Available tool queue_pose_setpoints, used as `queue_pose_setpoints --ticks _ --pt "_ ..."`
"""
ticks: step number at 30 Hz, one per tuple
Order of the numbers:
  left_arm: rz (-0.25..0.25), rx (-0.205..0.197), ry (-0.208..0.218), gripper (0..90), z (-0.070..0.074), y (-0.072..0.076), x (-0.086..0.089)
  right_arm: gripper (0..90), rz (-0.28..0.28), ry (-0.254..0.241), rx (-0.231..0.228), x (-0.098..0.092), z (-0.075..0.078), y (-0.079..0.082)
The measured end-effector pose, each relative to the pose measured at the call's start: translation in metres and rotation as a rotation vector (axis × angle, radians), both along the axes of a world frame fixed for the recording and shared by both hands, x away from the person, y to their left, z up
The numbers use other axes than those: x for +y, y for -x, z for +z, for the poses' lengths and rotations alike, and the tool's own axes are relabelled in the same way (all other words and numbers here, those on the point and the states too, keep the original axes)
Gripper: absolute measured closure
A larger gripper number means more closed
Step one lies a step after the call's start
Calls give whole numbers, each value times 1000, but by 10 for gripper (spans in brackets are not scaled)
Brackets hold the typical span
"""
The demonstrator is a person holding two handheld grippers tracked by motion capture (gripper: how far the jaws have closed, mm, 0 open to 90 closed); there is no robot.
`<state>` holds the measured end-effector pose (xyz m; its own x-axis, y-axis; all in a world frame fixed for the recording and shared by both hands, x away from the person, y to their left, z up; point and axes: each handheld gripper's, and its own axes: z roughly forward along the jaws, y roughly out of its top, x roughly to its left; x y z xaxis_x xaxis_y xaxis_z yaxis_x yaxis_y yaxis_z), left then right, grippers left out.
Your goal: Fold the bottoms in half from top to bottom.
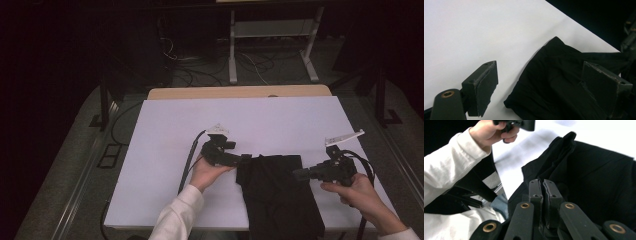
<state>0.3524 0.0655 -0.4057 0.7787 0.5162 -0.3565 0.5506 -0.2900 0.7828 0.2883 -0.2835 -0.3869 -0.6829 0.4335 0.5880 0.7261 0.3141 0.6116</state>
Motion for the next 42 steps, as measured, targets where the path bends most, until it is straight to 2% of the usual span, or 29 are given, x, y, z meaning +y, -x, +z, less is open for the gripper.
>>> queue_pose_setpoints --ticks 14,22,30,35,40,42 --pt "-9 -6 -1 140 3 -1 -5 842 105 28 12 11 -5 27" --pt "-6 -8 -3 140 3 -1 -5 841 227 70 49 16 -23 36" --pt "-13 -10 -9 140 3 -1 -8 836 375 154 76 29 -34 47" --pt "-20 -9 -11 139 2 -1 -9 828 414 190 92 34 -42 50" --pt "-20 -6 -11 139 2 -1 -9 825 426 213 118 35 -49 52" --pt "-21 -6 -11 138 2 -1 -10 817 441 230 115 34 -49 54"
